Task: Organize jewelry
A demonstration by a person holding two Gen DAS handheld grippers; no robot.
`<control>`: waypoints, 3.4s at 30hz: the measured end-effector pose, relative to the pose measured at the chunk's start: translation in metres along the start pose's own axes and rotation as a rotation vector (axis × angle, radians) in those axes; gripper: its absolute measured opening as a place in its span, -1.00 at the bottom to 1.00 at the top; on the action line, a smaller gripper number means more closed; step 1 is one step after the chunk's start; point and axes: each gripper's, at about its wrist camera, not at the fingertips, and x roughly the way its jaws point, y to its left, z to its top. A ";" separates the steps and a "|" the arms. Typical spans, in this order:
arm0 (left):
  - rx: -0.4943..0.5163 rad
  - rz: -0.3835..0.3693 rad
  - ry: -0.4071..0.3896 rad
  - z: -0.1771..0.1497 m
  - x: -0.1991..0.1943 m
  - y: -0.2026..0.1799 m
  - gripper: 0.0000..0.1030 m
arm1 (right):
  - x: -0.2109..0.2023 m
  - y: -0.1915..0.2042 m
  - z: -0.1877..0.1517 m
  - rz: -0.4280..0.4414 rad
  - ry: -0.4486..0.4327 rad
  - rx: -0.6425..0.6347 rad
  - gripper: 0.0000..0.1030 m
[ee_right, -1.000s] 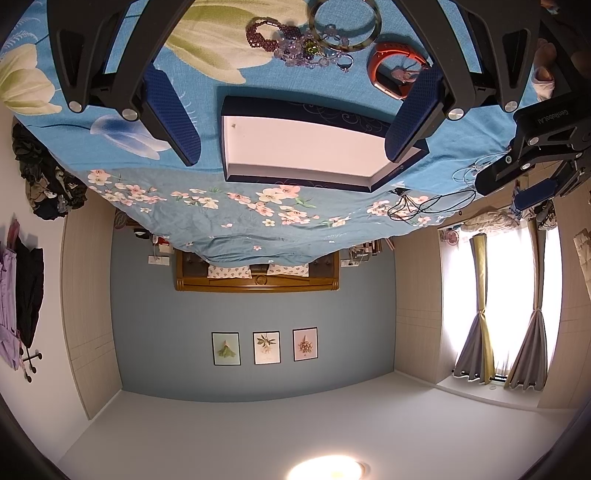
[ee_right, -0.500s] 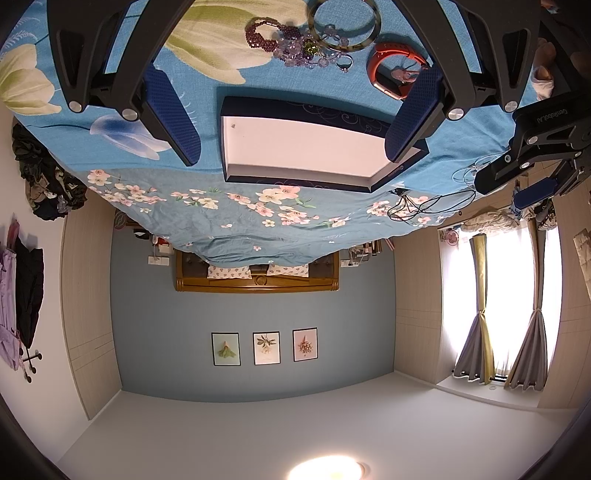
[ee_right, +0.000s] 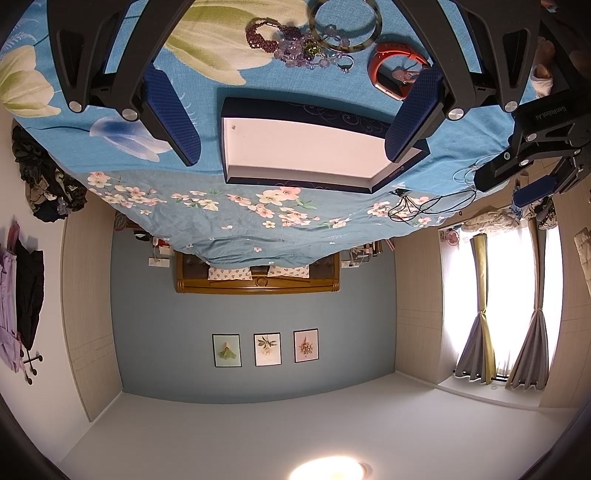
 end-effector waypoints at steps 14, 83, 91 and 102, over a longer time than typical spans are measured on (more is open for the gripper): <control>-0.001 -0.004 0.005 -0.002 0.000 -0.001 0.89 | 0.000 0.001 -0.001 0.004 0.005 0.003 0.87; 0.007 -0.475 0.700 -0.056 0.118 -0.011 -0.66 | 0.054 -0.004 -0.060 0.283 0.664 0.007 -0.85; -0.010 -0.508 0.711 -0.055 0.122 -0.005 -0.67 | 0.055 -0.004 -0.062 0.285 0.662 0.012 -0.85; -0.002 -0.530 0.732 -0.060 0.123 -0.002 -0.69 | 0.056 -0.005 -0.062 0.285 0.659 0.013 -0.85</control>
